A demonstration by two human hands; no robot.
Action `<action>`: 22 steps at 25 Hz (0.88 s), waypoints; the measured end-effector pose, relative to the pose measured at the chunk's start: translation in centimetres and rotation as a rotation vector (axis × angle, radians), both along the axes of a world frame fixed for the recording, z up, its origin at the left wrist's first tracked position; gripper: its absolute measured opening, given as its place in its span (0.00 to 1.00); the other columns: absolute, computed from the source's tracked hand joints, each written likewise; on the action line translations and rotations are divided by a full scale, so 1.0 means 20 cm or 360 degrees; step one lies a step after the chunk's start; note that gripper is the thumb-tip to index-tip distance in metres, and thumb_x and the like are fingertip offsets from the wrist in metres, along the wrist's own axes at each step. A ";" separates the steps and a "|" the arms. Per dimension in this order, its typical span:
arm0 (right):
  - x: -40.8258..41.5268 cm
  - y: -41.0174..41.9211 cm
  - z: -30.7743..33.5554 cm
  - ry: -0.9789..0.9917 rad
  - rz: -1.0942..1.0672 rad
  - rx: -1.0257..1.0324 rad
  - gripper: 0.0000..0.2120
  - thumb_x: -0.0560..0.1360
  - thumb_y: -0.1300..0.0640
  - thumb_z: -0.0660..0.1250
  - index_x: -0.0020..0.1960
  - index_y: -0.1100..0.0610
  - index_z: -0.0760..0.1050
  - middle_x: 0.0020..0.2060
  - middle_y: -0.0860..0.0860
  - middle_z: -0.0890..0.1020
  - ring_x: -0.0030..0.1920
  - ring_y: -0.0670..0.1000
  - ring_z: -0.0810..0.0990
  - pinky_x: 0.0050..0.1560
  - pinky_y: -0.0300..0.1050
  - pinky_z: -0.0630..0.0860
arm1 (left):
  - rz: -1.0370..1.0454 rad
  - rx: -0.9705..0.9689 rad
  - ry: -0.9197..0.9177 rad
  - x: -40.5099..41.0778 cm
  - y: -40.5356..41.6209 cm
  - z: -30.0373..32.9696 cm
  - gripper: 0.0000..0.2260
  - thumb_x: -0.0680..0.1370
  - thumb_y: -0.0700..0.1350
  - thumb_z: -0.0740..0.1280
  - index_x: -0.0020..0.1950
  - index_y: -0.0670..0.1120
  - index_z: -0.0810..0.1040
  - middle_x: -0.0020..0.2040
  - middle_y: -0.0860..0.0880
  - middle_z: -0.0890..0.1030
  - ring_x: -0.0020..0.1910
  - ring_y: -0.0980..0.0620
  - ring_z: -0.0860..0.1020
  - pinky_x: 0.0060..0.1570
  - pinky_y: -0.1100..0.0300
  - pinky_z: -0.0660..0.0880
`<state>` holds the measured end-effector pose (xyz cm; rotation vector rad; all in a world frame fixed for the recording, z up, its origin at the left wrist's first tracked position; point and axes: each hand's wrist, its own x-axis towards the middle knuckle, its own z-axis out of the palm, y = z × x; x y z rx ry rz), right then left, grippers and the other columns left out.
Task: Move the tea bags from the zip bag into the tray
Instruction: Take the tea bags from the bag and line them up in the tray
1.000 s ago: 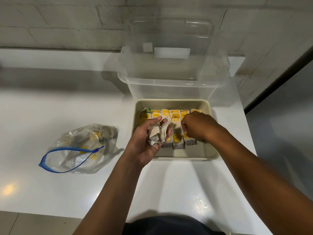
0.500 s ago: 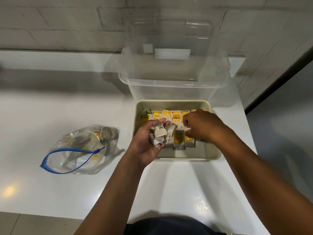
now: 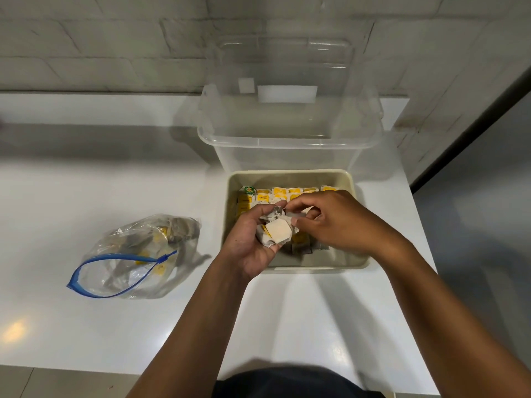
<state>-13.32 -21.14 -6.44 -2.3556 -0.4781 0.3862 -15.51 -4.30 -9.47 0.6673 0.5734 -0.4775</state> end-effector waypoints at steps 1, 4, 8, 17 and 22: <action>-0.01 -0.01 0.00 0.0039 0.0006 0.0072 0.15 0.74 0.54 0.72 0.60 0.44 0.80 0.50 0.38 0.83 0.42 0.40 0.81 0.45 0.33 0.77 | 0.0006 0.0021 0.0010 0.00 0.00 0.00 0.08 0.80 0.40 0.60 0.53 0.40 0.78 0.47 0.42 0.81 0.36 0.48 0.83 0.31 0.59 0.79; -0.02 -0.02 -0.02 0.0019 0.0064 0.0065 0.18 0.72 0.59 0.73 0.58 0.43 0.79 0.50 0.38 0.81 0.44 0.42 0.80 0.45 0.40 0.80 | -0.0011 -0.0003 0.0005 0.00 0.02 0.00 0.12 0.81 0.41 0.61 0.61 0.39 0.77 0.54 0.40 0.80 0.44 0.45 0.83 0.40 0.56 0.82; -0.02 -0.03 -0.04 -0.0130 -0.0048 0.0100 0.09 0.75 0.59 0.70 0.50 0.46 0.82 0.43 0.38 0.82 0.40 0.42 0.79 0.39 0.36 0.75 | -0.0039 -0.0066 0.0018 -0.01 0.02 0.00 0.16 0.81 0.43 0.62 0.66 0.37 0.76 0.57 0.37 0.82 0.51 0.41 0.83 0.55 0.46 0.79; 0.00 -0.05 -0.03 -0.0156 -0.0152 0.0090 0.11 0.79 0.56 0.66 0.59 0.45 0.76 0.39 0.40 0.80 0.38 0.40 0.79 0.38 0.36 0.76 | -0.0100 -0.0093 0.0043 0.00 0.02 0.00 0.15 0.75 0.40 0.69 0.61 0.40 0.77 0.56 0.39 0.82 0.51 0.42 0.83 0.52 0.49 0.81; 0.01 -0.05 -0.05 -0.0225 -0.0067 -0.0012 0.05 0.76 0.54 0.70 0.49 0.45 0.77 0.43 0.40 0.79 0.40 0.42 0.78 0.40 0.42 0.76 | -0.0095 0.0028 0.0017 0.01 0.01 -0.02 0.14 0.77 0.36 0.69 0.63 0.37 0.77 0.59 0.37 0.81 0.55 0.40 0.82 0.54 0.49 0.80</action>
